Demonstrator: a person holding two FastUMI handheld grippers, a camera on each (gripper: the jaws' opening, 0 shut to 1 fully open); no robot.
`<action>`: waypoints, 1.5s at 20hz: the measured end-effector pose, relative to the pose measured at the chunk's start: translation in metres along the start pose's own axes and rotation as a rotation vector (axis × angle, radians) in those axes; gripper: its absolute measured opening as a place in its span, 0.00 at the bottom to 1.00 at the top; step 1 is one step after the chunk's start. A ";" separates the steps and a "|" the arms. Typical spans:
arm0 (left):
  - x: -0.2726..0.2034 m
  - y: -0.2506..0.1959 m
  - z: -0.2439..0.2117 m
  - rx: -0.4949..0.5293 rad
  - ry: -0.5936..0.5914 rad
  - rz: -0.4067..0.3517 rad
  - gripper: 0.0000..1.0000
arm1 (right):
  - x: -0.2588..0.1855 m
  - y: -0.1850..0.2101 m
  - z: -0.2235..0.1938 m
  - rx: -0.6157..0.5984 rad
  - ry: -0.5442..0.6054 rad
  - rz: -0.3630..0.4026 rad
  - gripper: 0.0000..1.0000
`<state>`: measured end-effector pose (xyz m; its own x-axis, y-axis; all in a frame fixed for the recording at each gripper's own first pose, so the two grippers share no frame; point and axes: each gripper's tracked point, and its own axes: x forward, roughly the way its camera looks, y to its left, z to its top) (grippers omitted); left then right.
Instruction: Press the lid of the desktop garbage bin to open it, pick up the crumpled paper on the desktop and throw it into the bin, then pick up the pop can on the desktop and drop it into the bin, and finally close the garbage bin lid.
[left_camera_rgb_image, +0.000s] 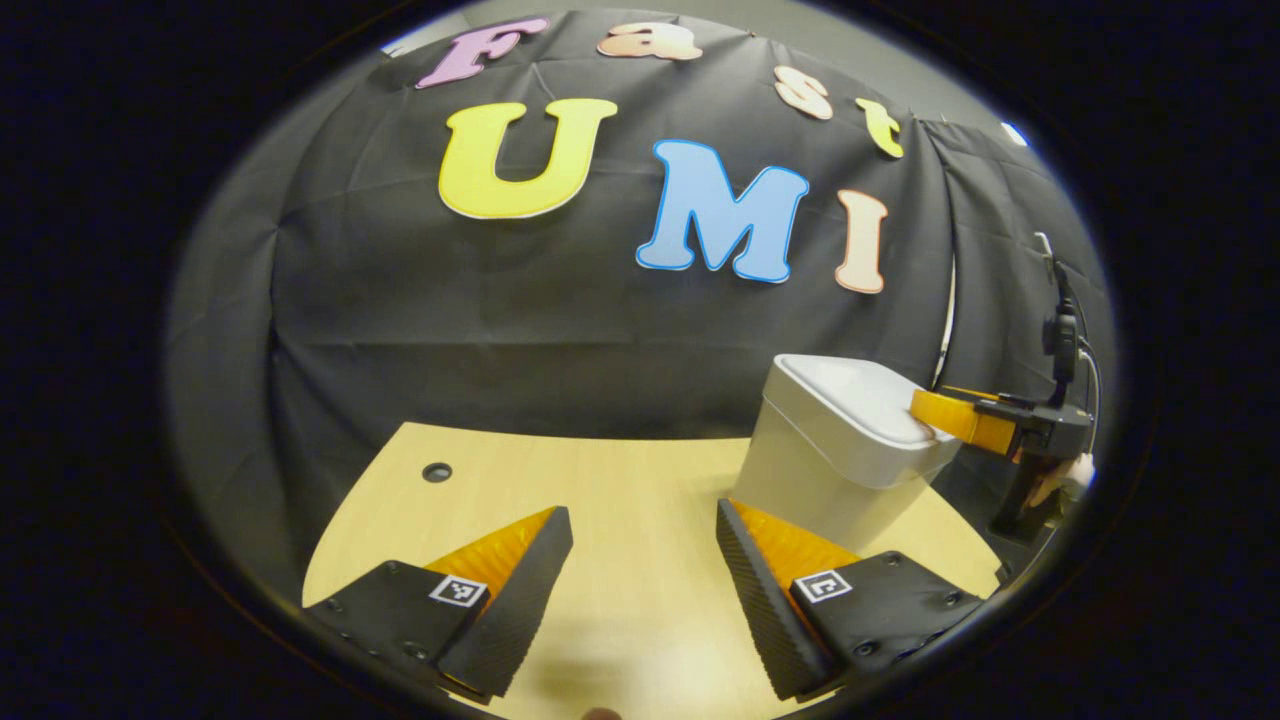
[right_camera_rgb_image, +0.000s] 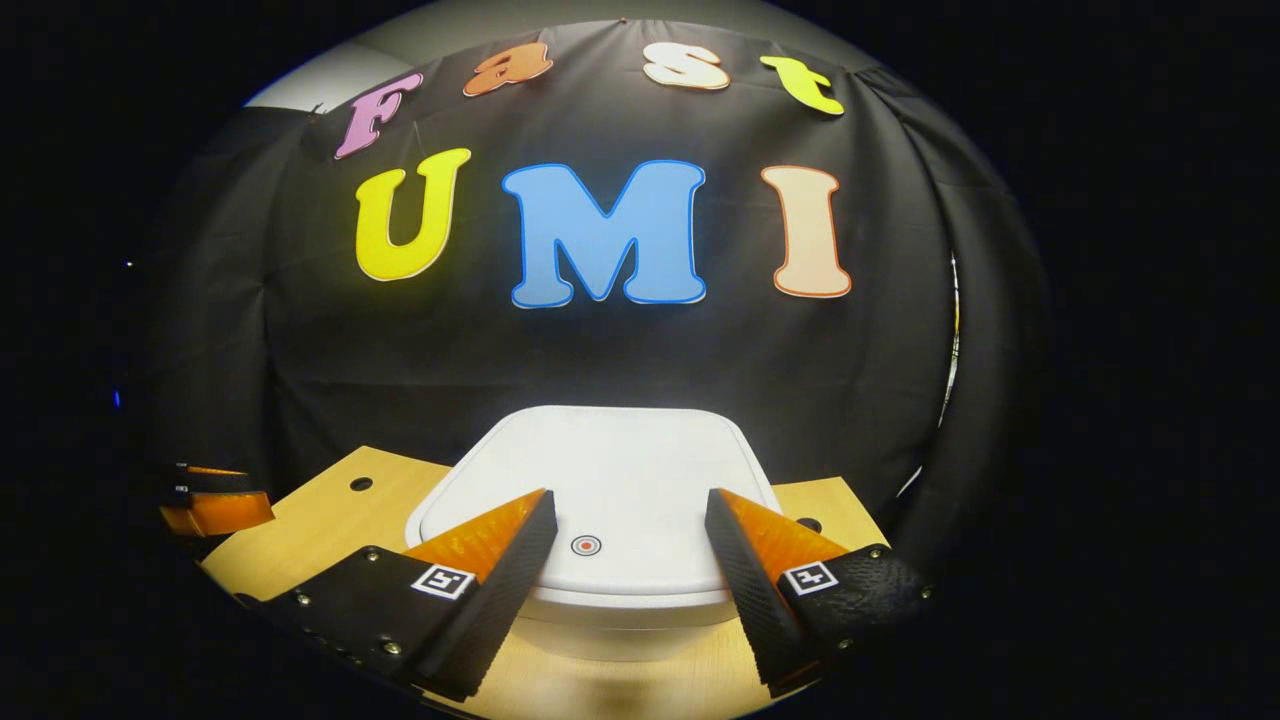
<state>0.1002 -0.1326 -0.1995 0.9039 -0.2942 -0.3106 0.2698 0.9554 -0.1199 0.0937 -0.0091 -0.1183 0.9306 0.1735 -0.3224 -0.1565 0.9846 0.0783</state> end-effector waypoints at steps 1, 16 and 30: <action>0.000 -0.001 0.001 0.002 -0.001 -0.001 0.96 | 0.000 0.000 0.000 0.007 0.003 0.000 0.96; -0.018 0.006 0.056 0.052 -0.124 0.049 0.96 | -0.021 0.006 0.042 0.044 -0.091 -0.004 0.95; -0.084 0.005 0.113 0.077 -0.283 0.120 0.96 | -0.105 0.062 0.084 0.000 -0.250 0.070 0.95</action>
<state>0.0630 -0.0999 -0.0670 0.9844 -0.1708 -0.0417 0.1699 0.9852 -0.0230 0.0142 0.0319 -0.0004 0.9703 0.2308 -0.0730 -0.2238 0.9702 0.0927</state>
